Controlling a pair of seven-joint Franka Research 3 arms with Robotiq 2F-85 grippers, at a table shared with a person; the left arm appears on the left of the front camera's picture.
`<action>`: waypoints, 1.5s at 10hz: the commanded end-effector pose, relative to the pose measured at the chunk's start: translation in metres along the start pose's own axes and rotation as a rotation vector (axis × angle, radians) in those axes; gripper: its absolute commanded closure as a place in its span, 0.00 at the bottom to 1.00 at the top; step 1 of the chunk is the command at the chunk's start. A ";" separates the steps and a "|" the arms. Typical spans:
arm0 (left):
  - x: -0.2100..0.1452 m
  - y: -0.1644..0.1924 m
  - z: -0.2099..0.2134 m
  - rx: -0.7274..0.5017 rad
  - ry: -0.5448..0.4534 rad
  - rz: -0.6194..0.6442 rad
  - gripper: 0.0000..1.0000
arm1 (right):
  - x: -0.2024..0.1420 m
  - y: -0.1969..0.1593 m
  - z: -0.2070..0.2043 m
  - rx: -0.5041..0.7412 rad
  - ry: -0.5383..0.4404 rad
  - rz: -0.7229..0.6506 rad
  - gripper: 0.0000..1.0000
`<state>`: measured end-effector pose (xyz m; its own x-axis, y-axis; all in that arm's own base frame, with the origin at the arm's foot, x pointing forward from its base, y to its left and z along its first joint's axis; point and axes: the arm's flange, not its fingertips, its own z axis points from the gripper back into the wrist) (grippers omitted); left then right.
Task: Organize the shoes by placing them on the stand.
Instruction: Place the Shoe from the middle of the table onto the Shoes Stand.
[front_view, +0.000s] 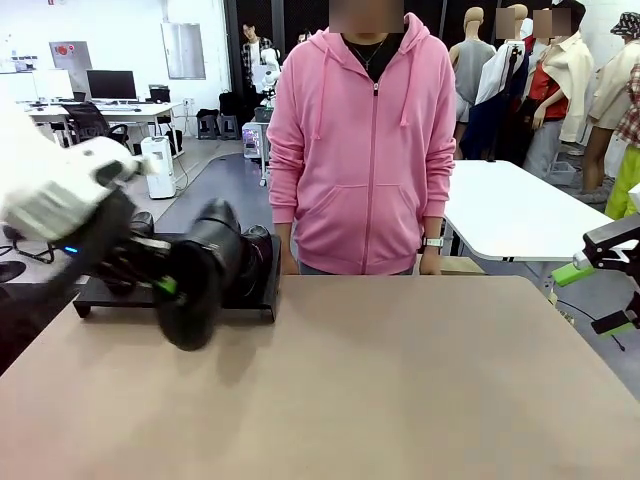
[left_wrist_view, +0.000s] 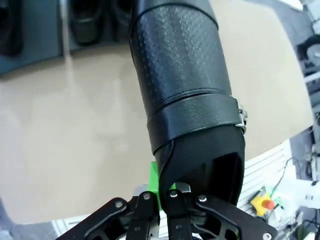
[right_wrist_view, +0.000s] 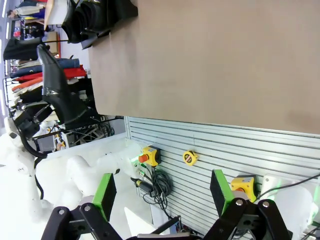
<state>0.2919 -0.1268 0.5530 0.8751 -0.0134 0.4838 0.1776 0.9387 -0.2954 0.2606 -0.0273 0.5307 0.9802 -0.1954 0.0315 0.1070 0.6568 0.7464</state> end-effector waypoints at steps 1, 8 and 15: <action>-0.032 0.069 0.017 0.003 -0.017 0.046 1.00 | 0.001 0.001 0.001 0.025 0.000 0.021 0.00; 0.005 0.140 0.044 -0.011 -0.027 0.205 1.00 | 0.001 0.001 0.001 0.025 0.000 0.021 0.00; 0.170 0.183 0.000 0.055 -0.074 0.120 1.00 | 0.001 0.001 0.001 0.025 0.000 0.021 0.00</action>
<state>0.4316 0.0415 0.5723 0.8759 0.1836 0.4463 -0.0189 0.9372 -0.3484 0.2604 -0.0275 0.5310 0.9801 -0.1959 0.0318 0.1070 0.6568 0.7464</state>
